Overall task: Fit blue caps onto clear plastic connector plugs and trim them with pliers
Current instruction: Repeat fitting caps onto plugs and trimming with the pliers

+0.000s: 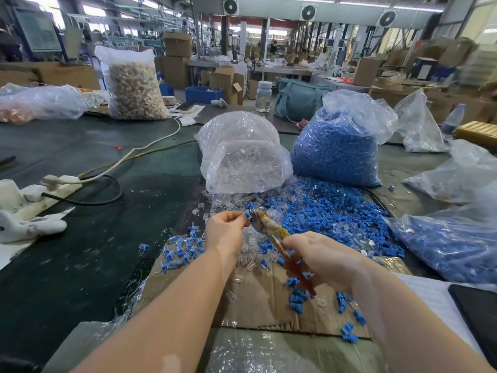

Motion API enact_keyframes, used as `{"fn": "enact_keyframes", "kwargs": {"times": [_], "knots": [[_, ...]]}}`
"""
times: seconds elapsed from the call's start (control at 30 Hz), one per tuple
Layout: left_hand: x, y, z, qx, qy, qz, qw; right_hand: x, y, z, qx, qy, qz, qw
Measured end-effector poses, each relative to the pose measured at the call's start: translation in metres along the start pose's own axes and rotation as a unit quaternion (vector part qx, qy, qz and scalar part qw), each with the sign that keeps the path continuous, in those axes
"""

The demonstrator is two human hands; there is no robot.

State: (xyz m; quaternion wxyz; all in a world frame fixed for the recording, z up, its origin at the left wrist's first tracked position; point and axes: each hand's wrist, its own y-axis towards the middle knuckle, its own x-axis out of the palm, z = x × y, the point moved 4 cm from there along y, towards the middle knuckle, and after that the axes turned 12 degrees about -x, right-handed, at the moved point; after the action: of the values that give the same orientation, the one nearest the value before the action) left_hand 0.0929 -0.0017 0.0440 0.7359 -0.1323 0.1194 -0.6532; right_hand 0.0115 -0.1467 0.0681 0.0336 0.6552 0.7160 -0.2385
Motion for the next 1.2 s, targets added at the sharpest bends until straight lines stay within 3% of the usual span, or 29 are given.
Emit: {"fn": "enact_keyframes", "kwargs": {"times": [0.23,0.83,1.0,1.2], "knots": [[-0.003,0.002,-0.001,-0.016,-0.001,0.011,1.0,0.005,0.0,-0.003,-0.01,-0.023,-0.057,0.998],[-0.003,-0.001,-0.008,-0.056,0.004,-0.014,0.998,0.007,-0.005,0.002,-0.024,-0.033,-0.067,0.997],[-0.003,-0.001,-0.007,-0.004,0.059,0.003,0.998,0.009,-0.005,0.003,-0.04,-0.024,-0.065,0.997],[-0.005,0.0,-0.011,-0.062,-0.01,-0.021,0.998,0.014,-0.005,0.002,-0.059,-0.065,-0.055,0.995]]}}
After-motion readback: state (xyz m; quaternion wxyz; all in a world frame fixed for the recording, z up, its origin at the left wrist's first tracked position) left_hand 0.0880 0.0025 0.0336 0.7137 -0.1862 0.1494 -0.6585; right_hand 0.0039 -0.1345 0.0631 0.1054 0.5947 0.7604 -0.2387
